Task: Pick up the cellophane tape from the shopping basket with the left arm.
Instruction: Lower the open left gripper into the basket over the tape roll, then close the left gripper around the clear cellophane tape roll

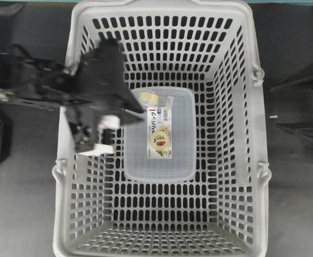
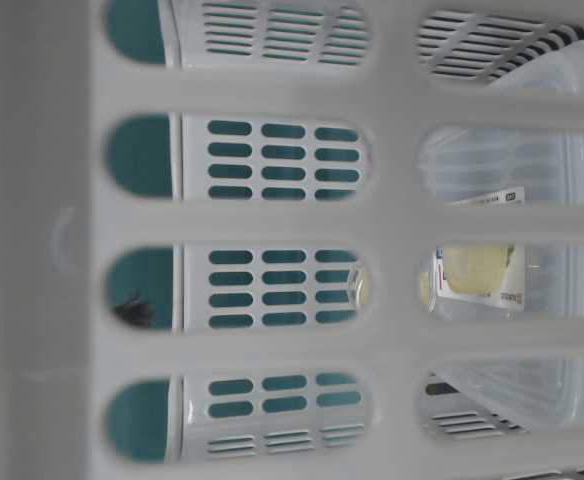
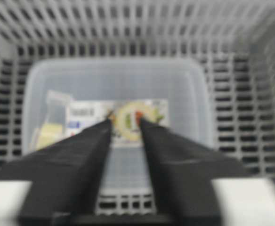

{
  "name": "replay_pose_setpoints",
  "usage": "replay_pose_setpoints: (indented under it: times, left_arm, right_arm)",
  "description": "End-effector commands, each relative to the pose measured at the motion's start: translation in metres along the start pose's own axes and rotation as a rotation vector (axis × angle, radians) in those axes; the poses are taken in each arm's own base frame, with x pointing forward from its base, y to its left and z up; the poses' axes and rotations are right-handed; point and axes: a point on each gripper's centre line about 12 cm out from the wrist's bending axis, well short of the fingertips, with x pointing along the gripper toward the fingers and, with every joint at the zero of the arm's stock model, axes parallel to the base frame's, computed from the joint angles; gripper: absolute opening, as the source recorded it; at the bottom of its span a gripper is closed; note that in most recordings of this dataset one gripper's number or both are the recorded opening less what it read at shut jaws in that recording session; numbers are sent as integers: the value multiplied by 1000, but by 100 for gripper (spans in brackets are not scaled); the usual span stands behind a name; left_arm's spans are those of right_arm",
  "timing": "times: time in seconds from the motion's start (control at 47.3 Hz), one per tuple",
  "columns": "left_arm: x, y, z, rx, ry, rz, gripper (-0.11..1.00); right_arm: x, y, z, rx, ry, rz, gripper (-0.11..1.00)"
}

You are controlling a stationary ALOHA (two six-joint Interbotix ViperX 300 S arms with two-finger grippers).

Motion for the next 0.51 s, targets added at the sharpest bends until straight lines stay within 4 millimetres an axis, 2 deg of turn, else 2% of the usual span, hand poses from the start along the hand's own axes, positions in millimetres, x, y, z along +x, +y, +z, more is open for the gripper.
replay_pose_setpoints:
  times: [0.0,0.106,0.19,0.253,0.486]
  left_arm:
    - [9,1,13,7,41,5,38]
    - [28,1,17,7,112,5,70]
    - [42,1,19,10,152,6,87]
    - [51,0,19,11,172,5,91]
    - [85,-2,4,14,256,3,91]
  right_arm:
    - [0,1,9,1,-23,3,80]
    - [-1,1,9,3,-26,4,80]
    - [-3,1,9,1,-31,4,80]
    - [-5,1,10,1,-40,4,80]
    - [-13,1,9,6,-67,6,80]
